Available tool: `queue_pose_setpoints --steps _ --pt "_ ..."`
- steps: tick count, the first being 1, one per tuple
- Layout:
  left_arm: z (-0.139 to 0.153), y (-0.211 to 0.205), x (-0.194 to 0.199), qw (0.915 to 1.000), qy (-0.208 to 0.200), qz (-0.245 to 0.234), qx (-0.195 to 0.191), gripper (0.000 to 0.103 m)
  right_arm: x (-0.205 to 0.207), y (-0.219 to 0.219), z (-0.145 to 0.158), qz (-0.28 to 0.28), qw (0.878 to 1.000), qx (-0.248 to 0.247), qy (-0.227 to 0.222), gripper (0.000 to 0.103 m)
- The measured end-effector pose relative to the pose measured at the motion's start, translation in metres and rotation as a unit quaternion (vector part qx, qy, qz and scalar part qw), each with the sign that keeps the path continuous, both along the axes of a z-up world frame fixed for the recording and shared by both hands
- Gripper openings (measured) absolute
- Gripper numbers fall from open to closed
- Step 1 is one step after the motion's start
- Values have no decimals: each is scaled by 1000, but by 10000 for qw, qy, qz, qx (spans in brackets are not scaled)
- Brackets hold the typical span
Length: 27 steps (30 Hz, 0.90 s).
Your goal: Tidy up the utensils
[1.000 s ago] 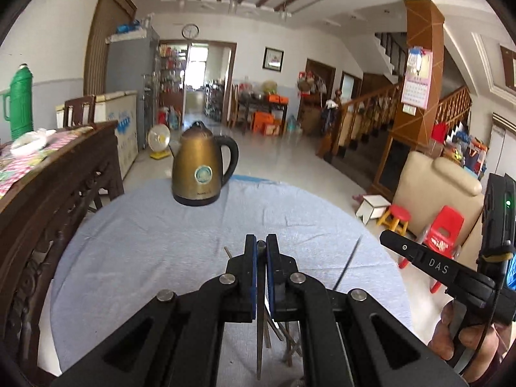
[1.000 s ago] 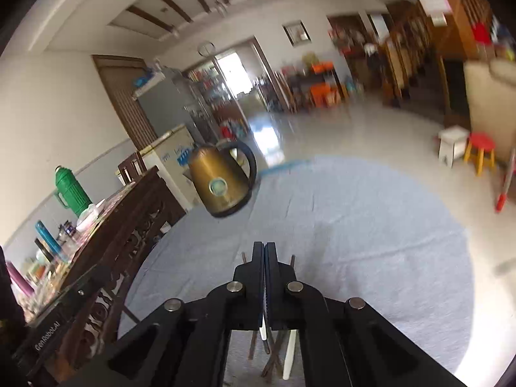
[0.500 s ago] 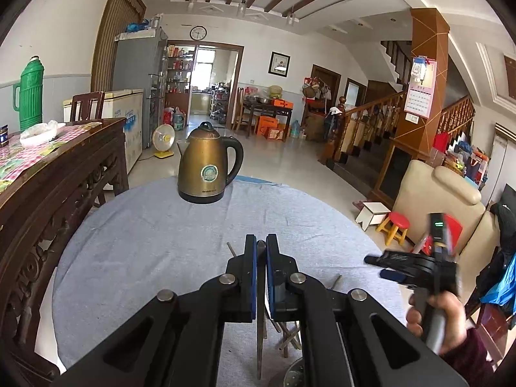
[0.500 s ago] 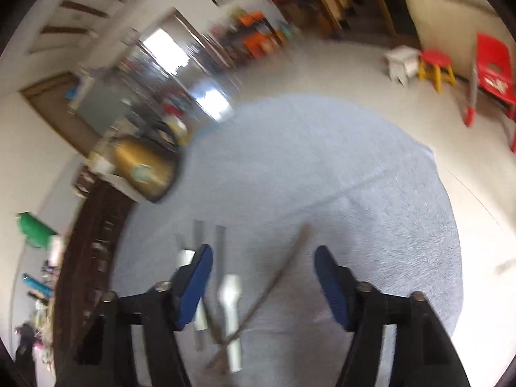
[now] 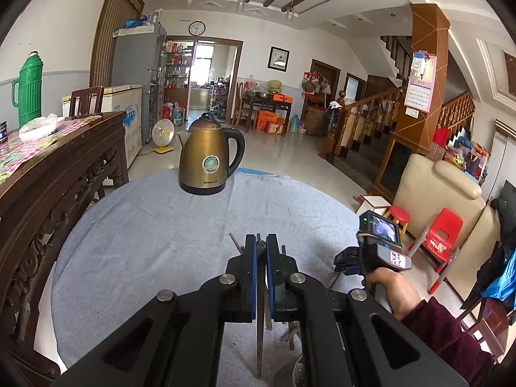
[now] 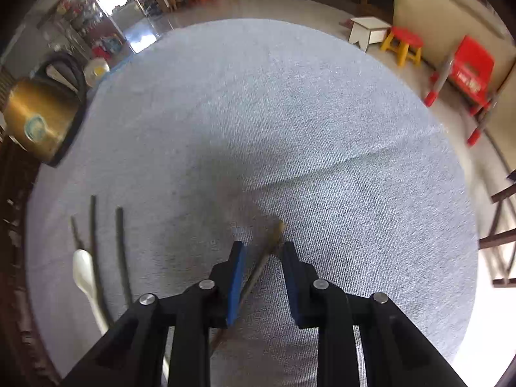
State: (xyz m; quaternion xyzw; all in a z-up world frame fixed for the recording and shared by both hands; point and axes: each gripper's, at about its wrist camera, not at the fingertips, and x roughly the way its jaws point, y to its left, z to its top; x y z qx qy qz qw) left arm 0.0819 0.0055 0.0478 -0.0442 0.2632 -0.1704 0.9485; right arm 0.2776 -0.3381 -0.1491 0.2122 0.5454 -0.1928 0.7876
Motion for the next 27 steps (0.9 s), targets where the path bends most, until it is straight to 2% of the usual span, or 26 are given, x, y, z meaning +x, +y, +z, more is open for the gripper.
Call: queue_pose_setpoints --steps 5,8,11,14,16,18,20,27 --pt "-2 8 -4 10000 41 70 -44 5 -4 15 0 308 9984 -453 -103 10" --pt "1 13 -8 9999 13 138 -66 5 -23 14 6 360 9978 -157 -529 6" --pt "6 17 -13 9997 -38 183 -128 5 -49 14 31 451 9922 -178 -1148 6" --pt "12 18 -19 9996 -115 198 -167 5 -80 15 63 518 9815 -230 -1829 6" --pt "19 18 -25 9994 -211 195 -208 5 -99 20 87 566 9713 -285 -2291 6" --pt "26 19 -32 9990 -315 194 -250 5 -127 25 111 651 9555 -326 -2859 6" --pt "33 20 -37 9985 -415 182 -292 5 -135 35 127 696 9423 -404 -3250 6" --pt "62 20 -62 9951 -863 100 -479 5 -200 68 205 809 8716 -669 -4789 6"
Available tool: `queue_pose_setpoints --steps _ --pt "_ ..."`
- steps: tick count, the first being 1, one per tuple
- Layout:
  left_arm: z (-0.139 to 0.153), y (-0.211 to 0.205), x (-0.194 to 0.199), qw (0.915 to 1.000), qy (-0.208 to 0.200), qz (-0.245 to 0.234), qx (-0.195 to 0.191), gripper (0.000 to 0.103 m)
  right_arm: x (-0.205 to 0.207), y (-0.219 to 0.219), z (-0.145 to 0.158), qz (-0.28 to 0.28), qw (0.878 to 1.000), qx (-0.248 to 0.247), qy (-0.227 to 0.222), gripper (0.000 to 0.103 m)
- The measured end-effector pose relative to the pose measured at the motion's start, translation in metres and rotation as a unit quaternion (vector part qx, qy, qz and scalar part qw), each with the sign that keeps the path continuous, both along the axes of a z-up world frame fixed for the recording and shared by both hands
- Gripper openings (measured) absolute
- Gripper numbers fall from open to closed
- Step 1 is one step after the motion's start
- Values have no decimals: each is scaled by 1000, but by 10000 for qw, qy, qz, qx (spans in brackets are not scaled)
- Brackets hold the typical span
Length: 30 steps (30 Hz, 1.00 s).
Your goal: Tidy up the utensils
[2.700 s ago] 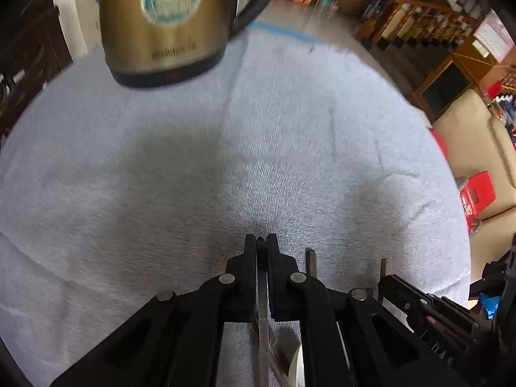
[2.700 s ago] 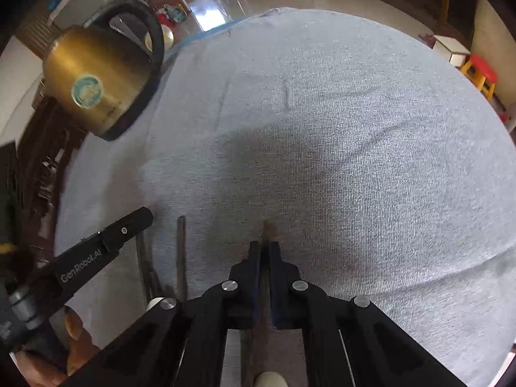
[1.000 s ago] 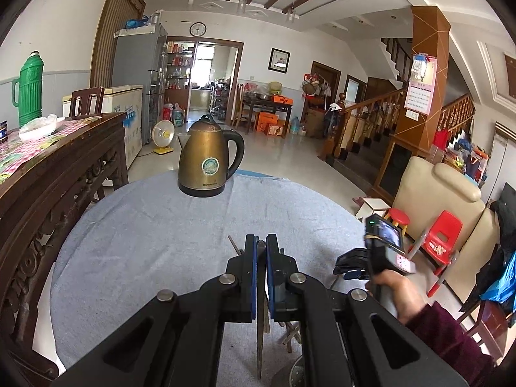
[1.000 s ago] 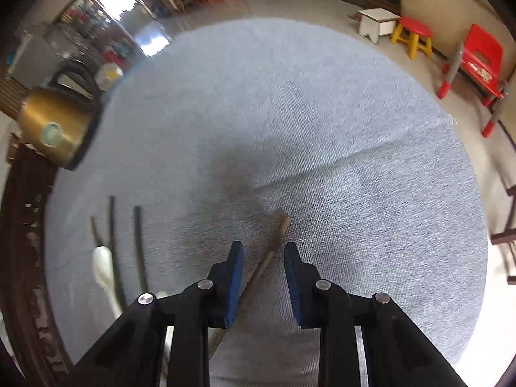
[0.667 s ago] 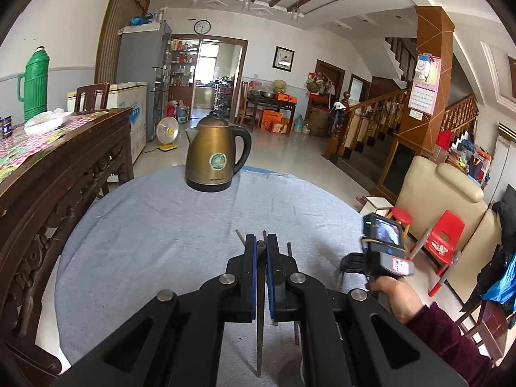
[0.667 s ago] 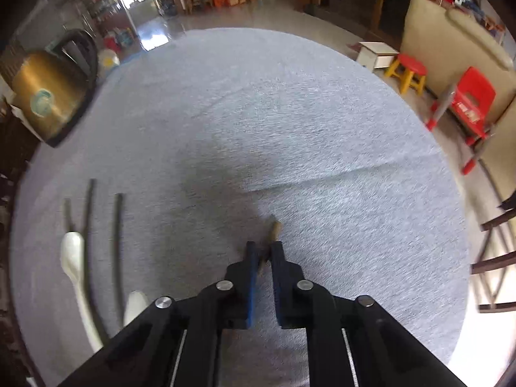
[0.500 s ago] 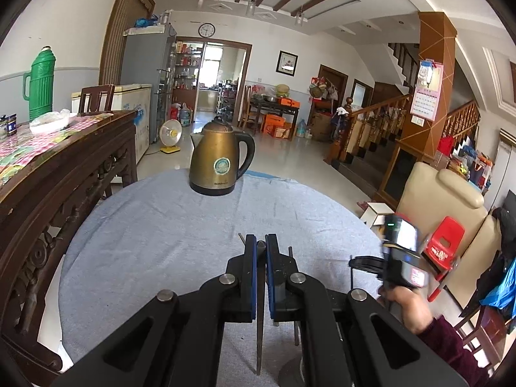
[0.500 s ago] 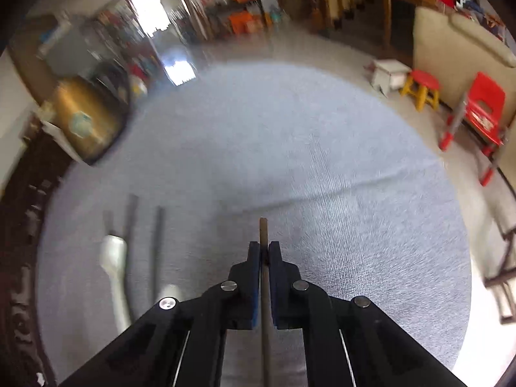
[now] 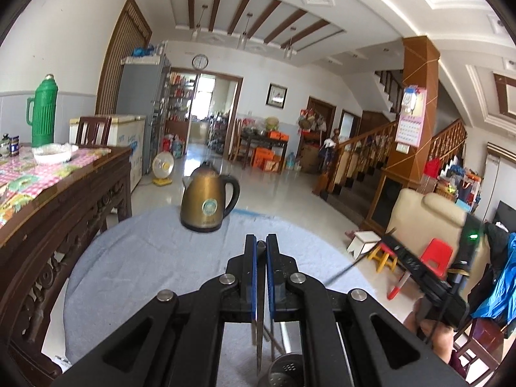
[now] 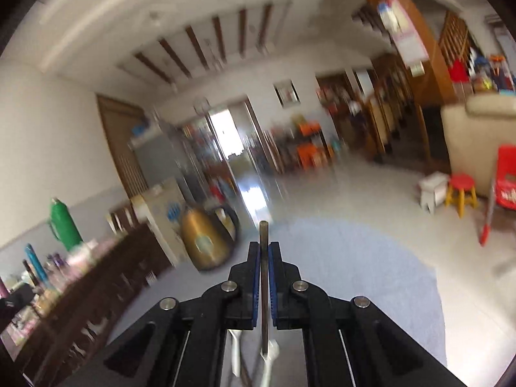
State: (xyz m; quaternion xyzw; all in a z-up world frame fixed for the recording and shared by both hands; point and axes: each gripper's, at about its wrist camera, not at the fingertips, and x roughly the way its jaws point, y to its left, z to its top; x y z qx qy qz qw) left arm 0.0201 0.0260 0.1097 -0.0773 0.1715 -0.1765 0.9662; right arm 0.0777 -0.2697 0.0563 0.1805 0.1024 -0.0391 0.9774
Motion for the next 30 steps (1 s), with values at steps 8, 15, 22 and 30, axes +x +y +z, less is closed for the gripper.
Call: queue_pose_setpoints --steps 8,15,22,30 --pt "15 3 -14 9987 -302 -170 -379 6 -38 38 49 660 9945 -5 -820 5" --pt "7 -1 -7 9991 -162 -186 -336 5 -45 59 42 1090 9925 -132 -544 5" --pt "-9 1 5 9995 156 -11 -285 5 -37 62 22 1207 9926 -28 -134 4" --pt "-16 22 12 9982 302 287 -439 6 -43 68 23 1307 9909 -35 -312 4"
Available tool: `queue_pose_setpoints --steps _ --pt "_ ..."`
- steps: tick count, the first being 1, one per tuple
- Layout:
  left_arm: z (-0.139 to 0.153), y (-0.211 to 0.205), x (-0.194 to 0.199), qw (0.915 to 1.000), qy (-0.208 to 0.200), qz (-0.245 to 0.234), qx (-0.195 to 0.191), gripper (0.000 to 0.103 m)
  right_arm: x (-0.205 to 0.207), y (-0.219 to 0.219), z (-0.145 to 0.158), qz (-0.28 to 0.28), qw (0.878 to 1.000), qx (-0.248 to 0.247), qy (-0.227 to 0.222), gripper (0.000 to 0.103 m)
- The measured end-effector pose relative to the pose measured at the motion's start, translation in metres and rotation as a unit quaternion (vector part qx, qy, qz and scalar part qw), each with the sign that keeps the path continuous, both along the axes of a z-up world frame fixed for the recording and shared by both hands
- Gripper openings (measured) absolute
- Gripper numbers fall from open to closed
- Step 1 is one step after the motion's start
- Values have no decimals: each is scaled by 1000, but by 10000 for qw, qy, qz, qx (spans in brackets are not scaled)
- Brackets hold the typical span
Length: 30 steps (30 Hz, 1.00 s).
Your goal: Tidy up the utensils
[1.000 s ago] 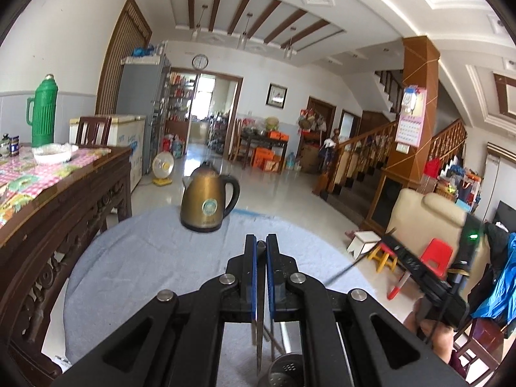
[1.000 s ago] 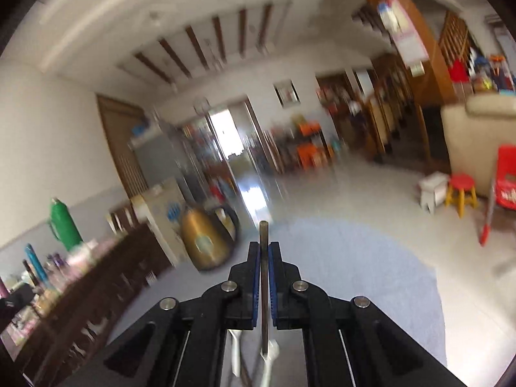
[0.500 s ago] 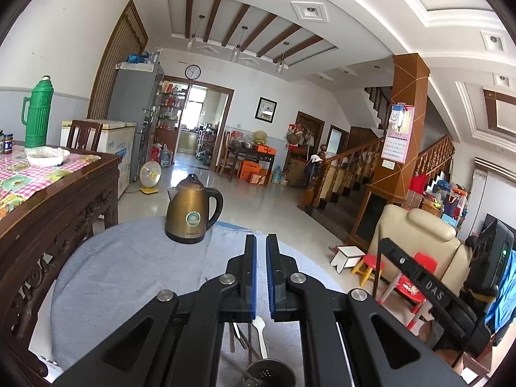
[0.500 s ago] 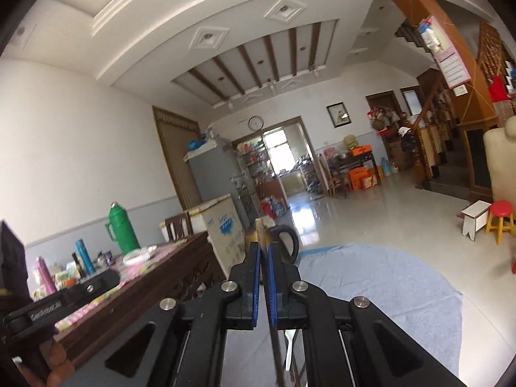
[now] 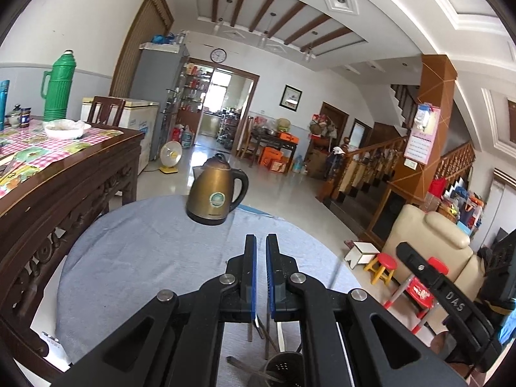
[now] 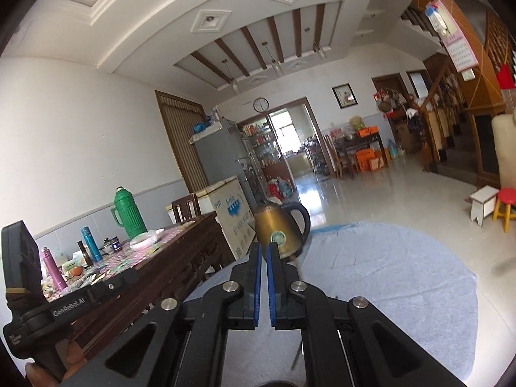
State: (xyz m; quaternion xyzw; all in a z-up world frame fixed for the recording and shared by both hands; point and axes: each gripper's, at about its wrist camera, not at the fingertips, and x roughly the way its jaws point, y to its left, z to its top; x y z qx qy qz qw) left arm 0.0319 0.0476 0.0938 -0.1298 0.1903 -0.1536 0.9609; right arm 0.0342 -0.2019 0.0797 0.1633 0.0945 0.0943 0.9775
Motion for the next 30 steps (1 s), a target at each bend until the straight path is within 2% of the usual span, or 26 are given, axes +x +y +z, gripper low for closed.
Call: queue_pose_setpoints --steps 4,6,8,10,14,16,20,24,30 --pt "-3 11 1 9999 52 108 -40 5 9 7 -3 -84 9998 -166 80 4" --pt "-4 16 2 9998 69 154 -66 5 30 -1 -14 -71 9990 -88 429 6" --pt "-5 22 4 9997 95 208 -102 5 69 -12 -36 71 9929 -30 1184 24" --pt "-7 28 7 9995 121 265 -122 5 108 -25 -63 214 9819 173 1871 59" --pt "-14 37 15 9990 238 343 -169 5 177 -52 -115 473 9553 678 2840 57" --pt "-19 42 20 9987 306 370 -167 5 213 -55 -141 630 9375 614 3367 34" --pt "-30 48 33 9977 511 418 -156 6 262 -53 -170 379 9225 163 3838 33" --pt "-46 52 47 9960 782 422 -80 6 310 -47 -198 89 9000 -32 4357 30" --pt "-59 60 57 9934 1057 451 -21 6 355 -25 -227 -376 8707 -430 4884 28"
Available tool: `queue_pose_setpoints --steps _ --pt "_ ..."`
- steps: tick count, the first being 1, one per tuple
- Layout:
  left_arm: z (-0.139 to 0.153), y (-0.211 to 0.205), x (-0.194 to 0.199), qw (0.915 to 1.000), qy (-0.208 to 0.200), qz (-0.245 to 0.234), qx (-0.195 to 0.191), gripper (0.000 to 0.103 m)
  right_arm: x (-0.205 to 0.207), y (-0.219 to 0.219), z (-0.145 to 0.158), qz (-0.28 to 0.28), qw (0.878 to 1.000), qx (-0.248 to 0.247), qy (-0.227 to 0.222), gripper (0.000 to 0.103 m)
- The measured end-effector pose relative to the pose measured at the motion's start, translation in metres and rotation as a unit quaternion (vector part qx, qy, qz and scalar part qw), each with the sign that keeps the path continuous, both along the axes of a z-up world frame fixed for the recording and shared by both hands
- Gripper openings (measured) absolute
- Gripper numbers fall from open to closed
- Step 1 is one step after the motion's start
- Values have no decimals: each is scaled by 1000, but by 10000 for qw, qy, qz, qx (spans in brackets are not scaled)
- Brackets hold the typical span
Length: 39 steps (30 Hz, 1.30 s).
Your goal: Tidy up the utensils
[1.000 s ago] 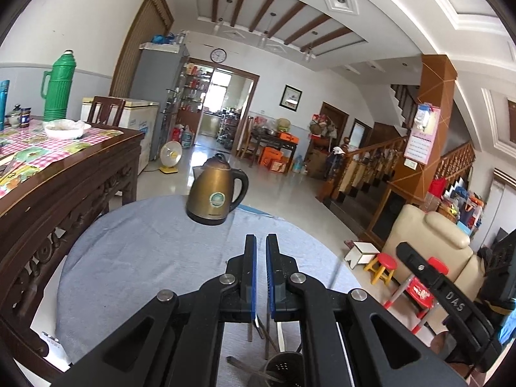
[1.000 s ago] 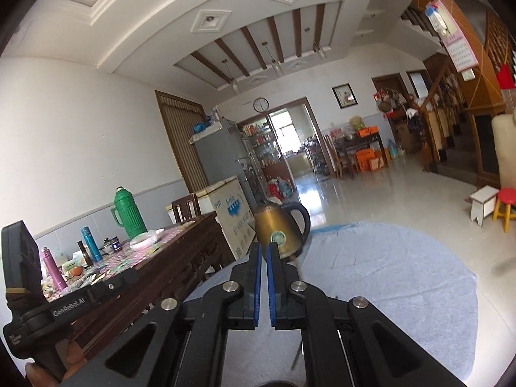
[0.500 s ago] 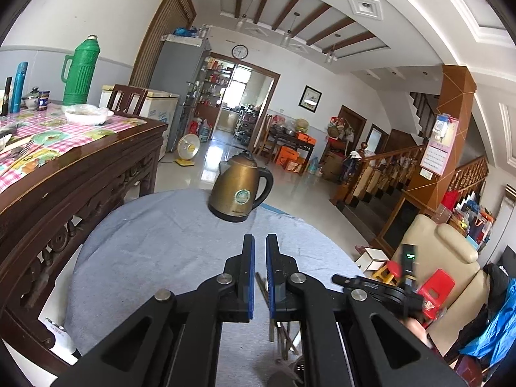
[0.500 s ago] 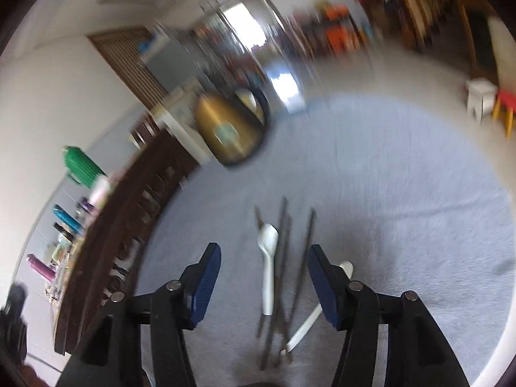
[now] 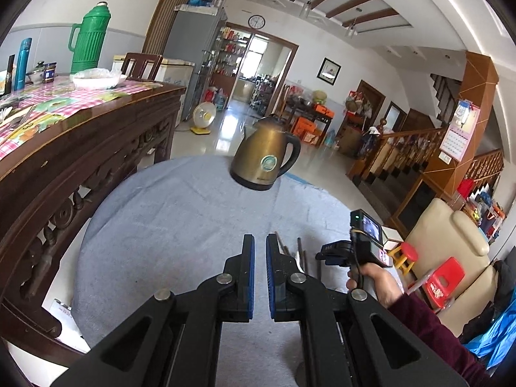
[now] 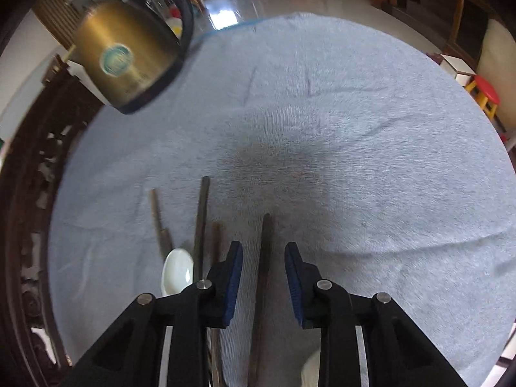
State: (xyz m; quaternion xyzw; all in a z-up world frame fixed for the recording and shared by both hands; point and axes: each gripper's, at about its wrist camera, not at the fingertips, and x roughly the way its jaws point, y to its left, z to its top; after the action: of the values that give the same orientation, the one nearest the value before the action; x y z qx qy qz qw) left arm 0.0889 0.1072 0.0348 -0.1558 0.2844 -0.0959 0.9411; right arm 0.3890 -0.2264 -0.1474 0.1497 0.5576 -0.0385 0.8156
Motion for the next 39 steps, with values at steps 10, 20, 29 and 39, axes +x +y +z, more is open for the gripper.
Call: queue_pose_setpoints --steps 10,20,29,39 --pt "-1 0 -2 9999 72 -75 -55 6 -10 -4 3 89 9990 -310 -326 7" --pt "12 -21 -24 9996 -51 -273 -52 6 -145 -25 129 188 9568 -21 -2900 6" --pt "24 -36 -49 9991 -217 -344 93 6 -279 -4 219 316 8644 -148 -5016 7" --pt "20 -38 -65 9995 -104 -288 125 6 -343 41 267 804 8241 -108 -5606 7"
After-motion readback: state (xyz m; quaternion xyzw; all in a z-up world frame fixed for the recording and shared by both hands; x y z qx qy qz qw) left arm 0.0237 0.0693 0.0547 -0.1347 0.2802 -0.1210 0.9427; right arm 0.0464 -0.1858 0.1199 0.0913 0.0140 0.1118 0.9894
